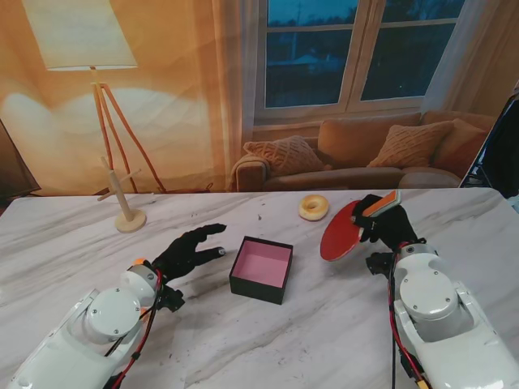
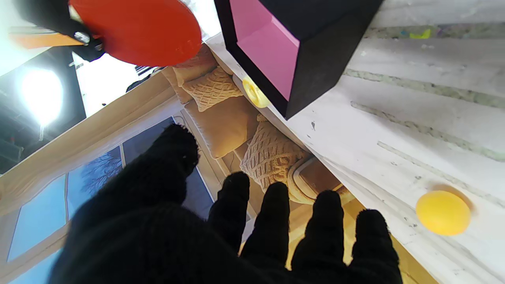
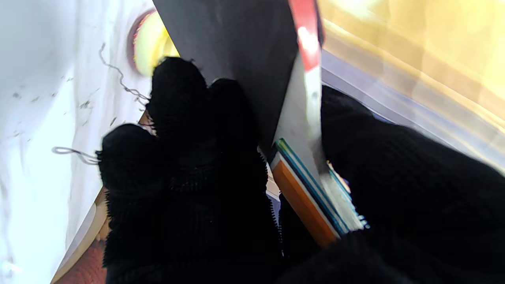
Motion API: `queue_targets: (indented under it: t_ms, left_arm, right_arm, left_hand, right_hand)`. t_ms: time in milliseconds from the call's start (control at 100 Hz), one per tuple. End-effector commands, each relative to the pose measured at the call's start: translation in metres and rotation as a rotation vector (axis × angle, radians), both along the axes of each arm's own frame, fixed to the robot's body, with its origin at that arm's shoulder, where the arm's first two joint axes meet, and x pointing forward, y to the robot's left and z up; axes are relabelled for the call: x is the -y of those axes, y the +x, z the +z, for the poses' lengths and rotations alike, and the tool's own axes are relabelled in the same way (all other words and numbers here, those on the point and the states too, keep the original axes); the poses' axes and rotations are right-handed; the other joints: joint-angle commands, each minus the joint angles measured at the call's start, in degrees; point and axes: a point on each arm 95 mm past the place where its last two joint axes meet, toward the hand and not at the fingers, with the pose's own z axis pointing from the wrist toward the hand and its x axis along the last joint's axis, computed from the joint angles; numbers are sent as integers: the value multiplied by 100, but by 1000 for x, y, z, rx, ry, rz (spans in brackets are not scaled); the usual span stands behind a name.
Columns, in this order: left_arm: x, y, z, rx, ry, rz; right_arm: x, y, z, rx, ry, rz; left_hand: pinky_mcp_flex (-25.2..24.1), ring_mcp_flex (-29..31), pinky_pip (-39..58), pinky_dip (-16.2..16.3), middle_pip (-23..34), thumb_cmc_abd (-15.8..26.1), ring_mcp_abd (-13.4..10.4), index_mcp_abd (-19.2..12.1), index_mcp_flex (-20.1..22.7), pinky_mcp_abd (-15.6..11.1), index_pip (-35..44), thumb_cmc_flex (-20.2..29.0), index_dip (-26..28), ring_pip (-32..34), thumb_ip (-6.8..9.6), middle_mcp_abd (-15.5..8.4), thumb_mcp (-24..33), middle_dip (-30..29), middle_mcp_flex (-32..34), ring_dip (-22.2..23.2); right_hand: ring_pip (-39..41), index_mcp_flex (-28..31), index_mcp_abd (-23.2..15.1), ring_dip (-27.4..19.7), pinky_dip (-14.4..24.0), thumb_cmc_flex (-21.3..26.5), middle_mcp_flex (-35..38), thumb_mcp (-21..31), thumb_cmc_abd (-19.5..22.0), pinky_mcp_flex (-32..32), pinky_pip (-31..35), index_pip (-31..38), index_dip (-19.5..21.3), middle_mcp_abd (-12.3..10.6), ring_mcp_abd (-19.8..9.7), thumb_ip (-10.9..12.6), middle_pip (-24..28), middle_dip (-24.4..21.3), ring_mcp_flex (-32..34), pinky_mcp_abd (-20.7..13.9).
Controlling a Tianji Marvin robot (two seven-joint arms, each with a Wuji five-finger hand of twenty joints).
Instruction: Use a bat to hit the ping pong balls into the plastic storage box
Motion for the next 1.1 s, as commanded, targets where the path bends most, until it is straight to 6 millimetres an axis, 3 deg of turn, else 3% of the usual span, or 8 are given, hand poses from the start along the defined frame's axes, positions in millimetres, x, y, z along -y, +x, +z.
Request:
queue_targets:
  t_ms: [0, 240, 490, 580, 680, 800, 950, 1090]
  left_arm:
    - [-2, 4, 6, 3, 24, -14]
    - [-13, 19, 16, 49, 146, -26]
    - [-27, 38, 22, 85, 283, -7]
    - [-32, 44, 23, 84, 335, -3]
    - [-37, 51, 22, 66, 391, -12]
    - [-41, 58, 18, 42, 472, -29]
    - [-42, 68, 9, 31, 547, -30]
    - [-41, 77, -1, 28, 595, -22]
  right_arm:
    - [-9, -3, 3, 4, 26, 30]
    - [-23, -11, 1, 7, 89, 70]
    - [-36, -19, -4, -10, 160, 91]
    - [-40, -21, -6, -15, 181, 91]
    - [-43, -24, -9, -18, 203, 89]
    - [-45, -27, -11, -25, 218, 90]
    - [-48, -29, -13, -36, 242, 92]
    - [-49, -32, -14, -43, 255, 93]
  left_hand:
    - [27, 22, 71, 131, 80, -110, -15, -37, 108, -33, 17, 38, 10, 65, 113, 15, 110, 169, 67, 87]
    - [46, 8, 97, 272, 300, -408, -23, -129, 351, -10, 514, -11, 309, 242, 78, 116, 533, 630, -47, 315]
    - [-129, -223, 20, 330, 400, -795, -226, -82, 637, -82, 1432, -148, 852, 241, 3, 6, 1099, 898, -379, 424]
    - [-171, -341, -36, 284, 360, -887, -287, -129, 478, -24, 1472, -182, 879, 183, -10, -49, 1193, 900, -582, 406]
    - [-12, -379, 96, 376, -44, -970, -207, -239, 23, 163, 882, -221, 448, 142, -30, -94, 1310, 608, -698, 376]
    - [132, -302, 607, 972, -153, -996, -56, -319, -441, 286, 439, -227, 181, 341, -24, -58, 1353, 666, -748, 588]
    - [-38, -189, 2151, 1777, 221, -1020, 45, -313, -501, 194, 391, -160, 207, 937, 46, 35, 1729, 944, -667, 1359]
    - [-53, -205, 3925, 1570, 506, -996, 105, -282, -366, 53, 703, -78, 339, 1699, 163, 87, 2260, 1236, -639, 2095]
  right_hand:
    - [125, 288, 9, 49, -89, 460, 219, 364, 453, 29, 162, 182, -6, -121, -217, -24, 309, 2, 221, -187]
    - [149, 262, 3, 65, -80, 460, 196, 332, 493, 7, 174, 182, 9, -138, -251, -21, 328, 15, 189, -208]
    - [164, 250, 13, 77, -74, 466, 185, 311, 500, -5, 178, 182, 22, -136, -252, -14, 337, 24, 170, -207]
    - [166, 251, 6, 80, -73, 467, 186, 308, 503, -14, 175, 182, 25, -134, -249, -13, 337, 24, 167, -211]
    - [168, 252, 1, 82, -68, 468, 184, 305, 509, -17, 180, 182, 27, -135, -249, -12, 341, 27, 166, -217]
    - [187, 249, -7, 93, -54, 462, 178, 298, 512, -22, 200, 179, 29, -141, -251, -13, 350, 38, 160, -221]
    - [211, 245, -11, 106, -44, 463, 171, 294, 523, -37, 208, 183, 37, -137, -250, -12, 351, 41, 144, -220]
    - [231, 236, -21, 116, -28, 457, 159, 282, 537, -57, 225, 180, 43, -147, -255, -13, 364, 55, 128, -229]
